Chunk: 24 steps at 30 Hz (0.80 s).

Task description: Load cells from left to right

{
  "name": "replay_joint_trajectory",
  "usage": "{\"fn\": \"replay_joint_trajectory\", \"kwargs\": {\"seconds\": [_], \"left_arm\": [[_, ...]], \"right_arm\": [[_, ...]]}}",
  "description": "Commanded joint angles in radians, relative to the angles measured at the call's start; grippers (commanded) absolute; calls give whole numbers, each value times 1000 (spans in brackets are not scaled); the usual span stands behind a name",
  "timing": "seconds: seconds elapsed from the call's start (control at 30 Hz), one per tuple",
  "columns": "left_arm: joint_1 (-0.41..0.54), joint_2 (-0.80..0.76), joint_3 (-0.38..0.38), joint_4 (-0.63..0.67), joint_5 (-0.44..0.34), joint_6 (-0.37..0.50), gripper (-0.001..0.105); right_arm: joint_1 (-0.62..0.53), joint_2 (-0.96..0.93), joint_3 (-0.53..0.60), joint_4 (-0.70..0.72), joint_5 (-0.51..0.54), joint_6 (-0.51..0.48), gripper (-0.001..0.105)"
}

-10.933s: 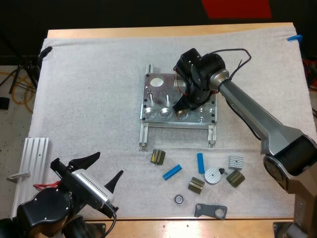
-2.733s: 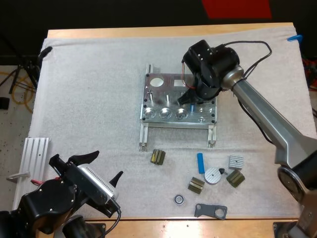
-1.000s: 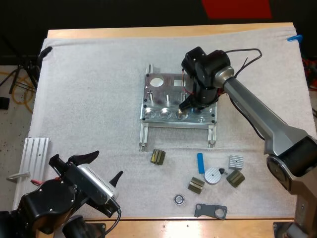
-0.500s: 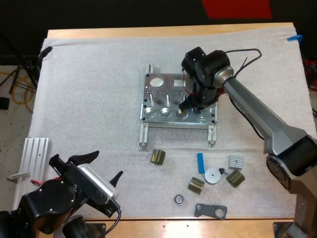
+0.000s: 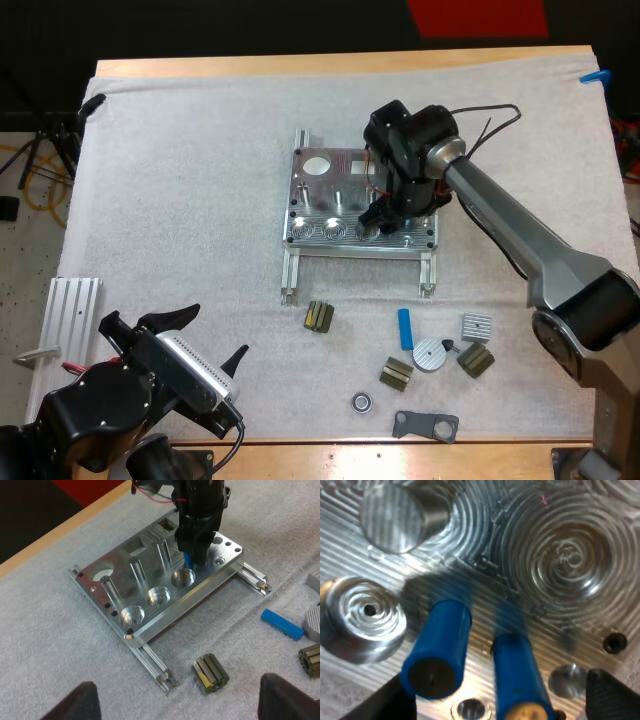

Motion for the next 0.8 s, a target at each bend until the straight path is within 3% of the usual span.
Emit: {"fn": "replay_joint_trajectory", "kwargs": {"seconds": [0.0, 0.33, 0.63, 0.77], "left_arm": [[0, 0, -2, -1, -21, -12, 65], [0, 4, -2, -18, -19, 60, 65], [0, 37, -2, -172, -19, 172, 65], [0, 83, -2, -228, -19, 177, 65]], "right_arm": [[1, -38, -1, 2, -3, -12, 68], [1, -260, -1, 3, -3, -12, 68], [1, -495, -1, -1, -3, -10, 68], [1, -588, 12, 0, -3, 1, 68]]}}
